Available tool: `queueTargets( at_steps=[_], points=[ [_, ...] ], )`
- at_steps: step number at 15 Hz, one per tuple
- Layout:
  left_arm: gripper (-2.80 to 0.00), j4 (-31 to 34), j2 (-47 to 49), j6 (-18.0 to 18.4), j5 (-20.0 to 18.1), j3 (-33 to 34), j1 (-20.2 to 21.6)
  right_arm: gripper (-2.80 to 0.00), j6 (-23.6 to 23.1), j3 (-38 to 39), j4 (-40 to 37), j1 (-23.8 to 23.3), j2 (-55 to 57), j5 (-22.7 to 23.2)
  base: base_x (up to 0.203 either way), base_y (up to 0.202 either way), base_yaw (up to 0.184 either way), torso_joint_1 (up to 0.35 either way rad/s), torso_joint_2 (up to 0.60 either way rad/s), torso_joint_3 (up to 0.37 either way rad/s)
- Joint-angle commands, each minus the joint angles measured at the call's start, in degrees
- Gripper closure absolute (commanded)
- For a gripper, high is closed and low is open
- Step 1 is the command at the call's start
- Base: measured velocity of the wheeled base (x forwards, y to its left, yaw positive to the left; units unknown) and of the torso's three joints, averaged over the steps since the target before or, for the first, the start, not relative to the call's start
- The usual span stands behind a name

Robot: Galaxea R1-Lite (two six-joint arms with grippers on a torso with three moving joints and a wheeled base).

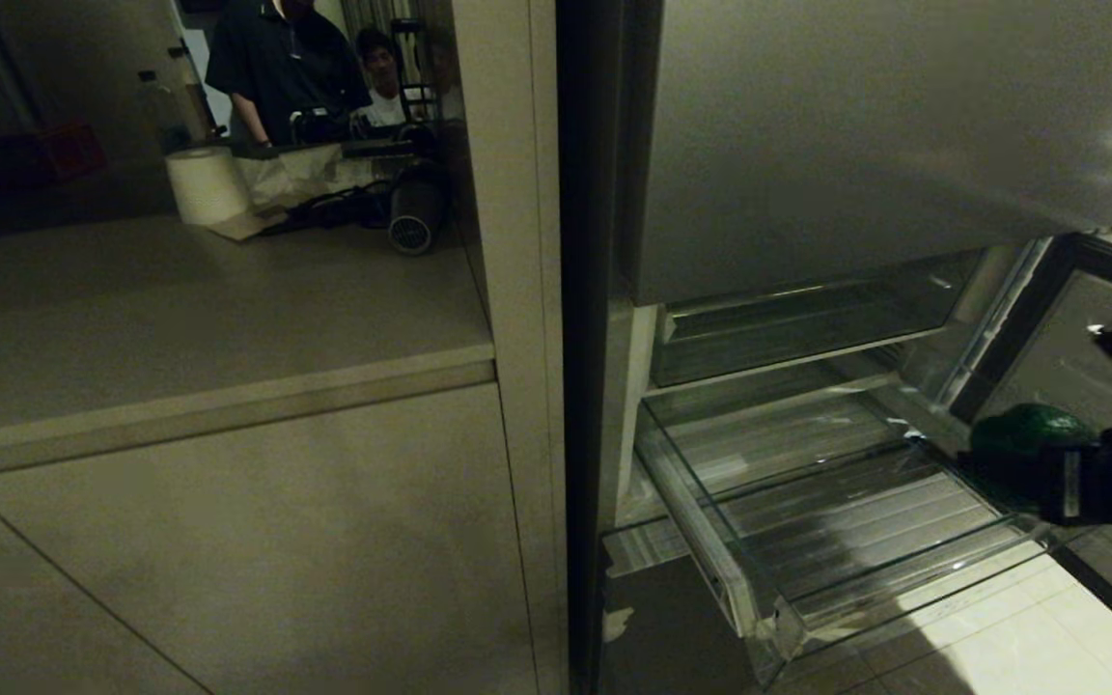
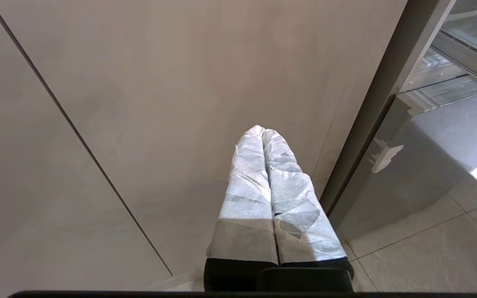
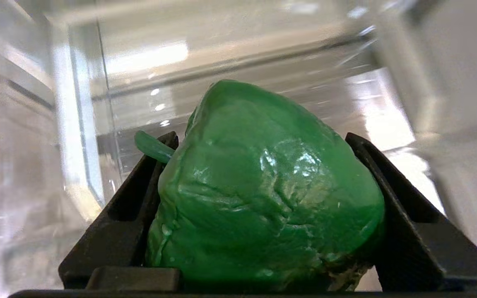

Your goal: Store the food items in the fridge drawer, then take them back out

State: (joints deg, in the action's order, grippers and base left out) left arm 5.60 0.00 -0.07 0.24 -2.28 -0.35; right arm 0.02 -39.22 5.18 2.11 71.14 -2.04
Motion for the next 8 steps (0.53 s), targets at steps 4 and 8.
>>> queueTargets(
  at_steps=[4, 8],
  points=[
    [0.0, 0.0, 0.0, 0.0, 0.0, 0.0, 0.0, 0.0, -1.3, 14.3, 0.1, -1.7, -37.3, -1.3, 0.0, 0.0, 0.0, 0.0, 0.0, 0.0],
    [0.0, 0.0, 0.0, 0.0, 0.0, 0.0, 0.0, 0.0, -3.4, 30.9, 0.1, -2.4, -56.5, -1.7, 0.0, 0.0, 0.0, 0.0, 0.0, 0.0]
  ],
)
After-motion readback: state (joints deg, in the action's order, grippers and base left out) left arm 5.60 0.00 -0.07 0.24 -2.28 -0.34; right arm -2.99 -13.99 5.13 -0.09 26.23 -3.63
